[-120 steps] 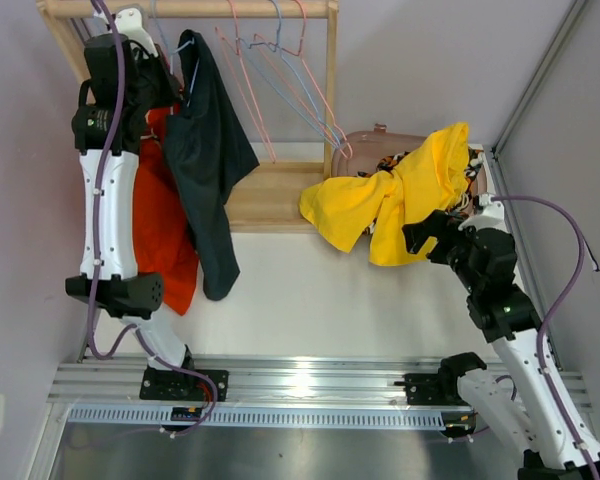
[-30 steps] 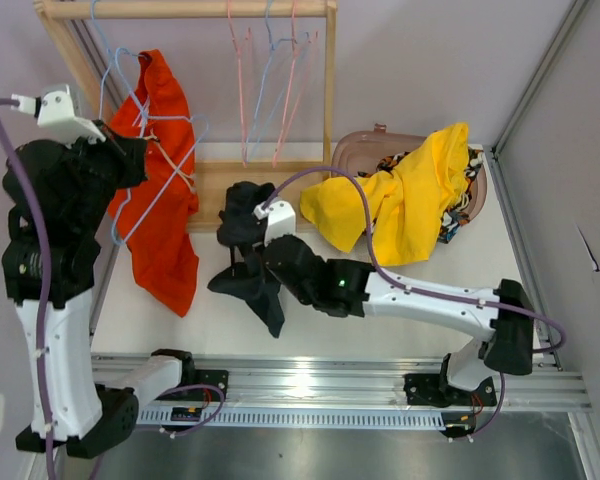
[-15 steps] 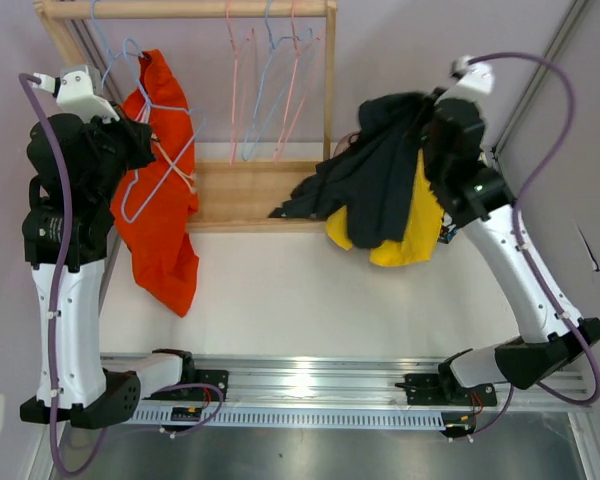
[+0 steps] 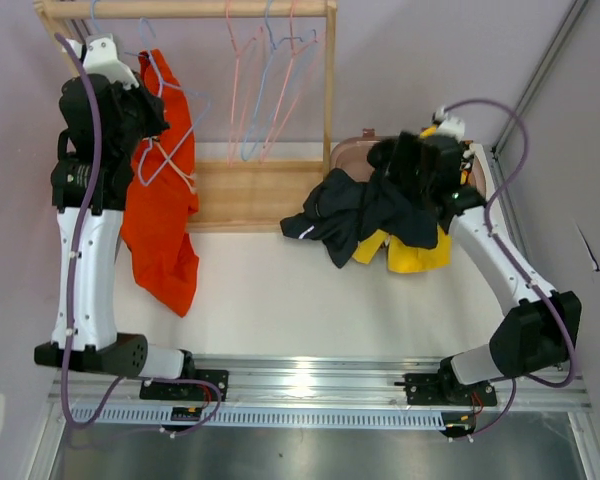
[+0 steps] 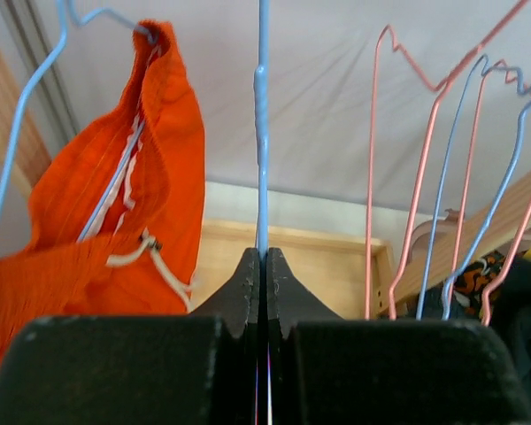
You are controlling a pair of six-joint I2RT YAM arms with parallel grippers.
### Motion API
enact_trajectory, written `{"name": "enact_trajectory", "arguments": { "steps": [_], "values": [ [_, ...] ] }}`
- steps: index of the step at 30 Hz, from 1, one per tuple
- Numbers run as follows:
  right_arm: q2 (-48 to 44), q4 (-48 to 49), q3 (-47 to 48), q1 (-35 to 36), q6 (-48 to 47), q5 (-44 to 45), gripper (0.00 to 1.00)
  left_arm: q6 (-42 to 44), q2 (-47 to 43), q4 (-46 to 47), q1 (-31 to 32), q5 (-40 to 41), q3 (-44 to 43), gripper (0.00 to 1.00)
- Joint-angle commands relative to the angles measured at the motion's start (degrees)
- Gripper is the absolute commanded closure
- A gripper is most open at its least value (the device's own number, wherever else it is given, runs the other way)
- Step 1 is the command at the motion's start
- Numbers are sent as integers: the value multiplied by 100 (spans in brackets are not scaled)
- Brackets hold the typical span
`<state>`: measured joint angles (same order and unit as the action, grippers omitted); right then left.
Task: Remove the shorts from the hanger
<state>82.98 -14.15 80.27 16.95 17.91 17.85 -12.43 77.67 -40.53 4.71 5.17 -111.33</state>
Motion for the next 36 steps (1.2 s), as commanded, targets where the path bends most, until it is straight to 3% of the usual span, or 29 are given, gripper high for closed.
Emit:
{"name": "enact_trajectory", "arguments": {
  "steps": [1,4,10,17,22,28,30,31,33,34,36],
  "values": [
    [-598,579,-1376,211,485,-431,1,56,344,476,-5,-340,-862,100],
    [-958,940,-2485,440,801,-431,1,3,661,485,4,-473,-1303,100],
    [-1038,1274,-3429,800,1109,-457,1,-111,995,827,74,-903,-1269,100],
    [-854,1345,-3527,1038,1109,-449,0,-181,1320,1144,311,-886,-1356,100],
    [-862,1345,-3571,1074,1109,-449,1,-103,2006,723,478,-790,-2146,100],
    [-933,1293,-3667,1091,995,-458,1,160,1665,477,531,-544,-2086,99],
    [-1003,1292,-3729,1100,986,-405,1,371,1322,318,522,-193,-1858,90],
    [-1020,1292,-3790,1091,1012,-396,1,407,1191,327,505,8,-1744,74],
    [-1029,1301,-3826,1091,1083,-422,0,425,779,476,347,98,-1201,53],
    [-1029,1318,-3852,1117,1109,-431,0,382,672,502,268,116,-972,30],
    [-1029,1345,-3896,1187,1153,-431,1,303,443,503,-4,212,-777,15]
  ]
}}
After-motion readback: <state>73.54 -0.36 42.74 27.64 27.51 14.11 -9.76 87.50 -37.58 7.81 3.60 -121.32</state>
